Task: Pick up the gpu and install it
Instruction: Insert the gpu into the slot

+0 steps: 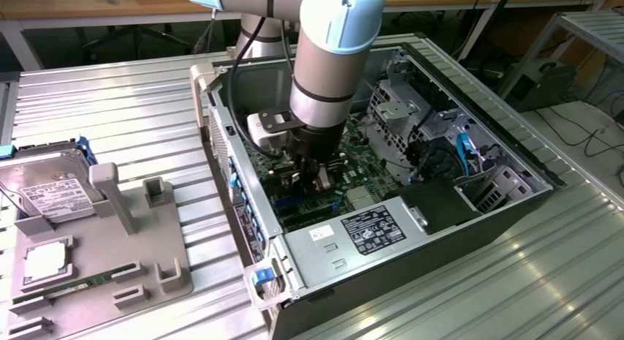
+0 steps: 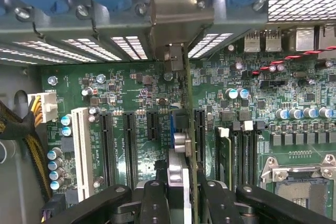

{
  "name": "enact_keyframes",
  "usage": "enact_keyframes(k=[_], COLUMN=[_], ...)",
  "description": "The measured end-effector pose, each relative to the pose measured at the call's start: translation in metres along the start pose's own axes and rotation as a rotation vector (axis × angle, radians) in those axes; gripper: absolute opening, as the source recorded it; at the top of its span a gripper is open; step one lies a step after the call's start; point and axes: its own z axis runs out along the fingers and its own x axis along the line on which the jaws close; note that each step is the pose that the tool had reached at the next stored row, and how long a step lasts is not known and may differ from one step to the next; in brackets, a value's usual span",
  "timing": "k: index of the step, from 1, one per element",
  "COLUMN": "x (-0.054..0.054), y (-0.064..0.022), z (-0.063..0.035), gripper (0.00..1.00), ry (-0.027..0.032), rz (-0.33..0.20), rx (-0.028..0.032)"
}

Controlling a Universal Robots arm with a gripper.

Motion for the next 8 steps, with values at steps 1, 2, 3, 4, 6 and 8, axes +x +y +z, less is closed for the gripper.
enact_keyframes(k=[1, 2, 3, 4, 6, 8], x=[0.0001, 0.0000, 0.0000, 0.0000, 0.0007, 0.0017], y=[0.0003, 0.0005, 0.0007, 0.0009, 0.0009, 0.0009], z=[-0.0014, -0.0021, -0.0027, -0.0030, -0.0033, -0.0033], gripper=[0.29, 0.29, 0.29, 0.29, 0.29, 0.29], ry=[0.0005, 0.0001, -0.0001, -0.0002, -0.0002, -0.0004], rz=[0.000, 0.000, 0.000, 0.000, 0.000, 0.000], rx=[-0.0003, -0.0002, -0.0001, -0.0001, -0.0003, -0.0003])
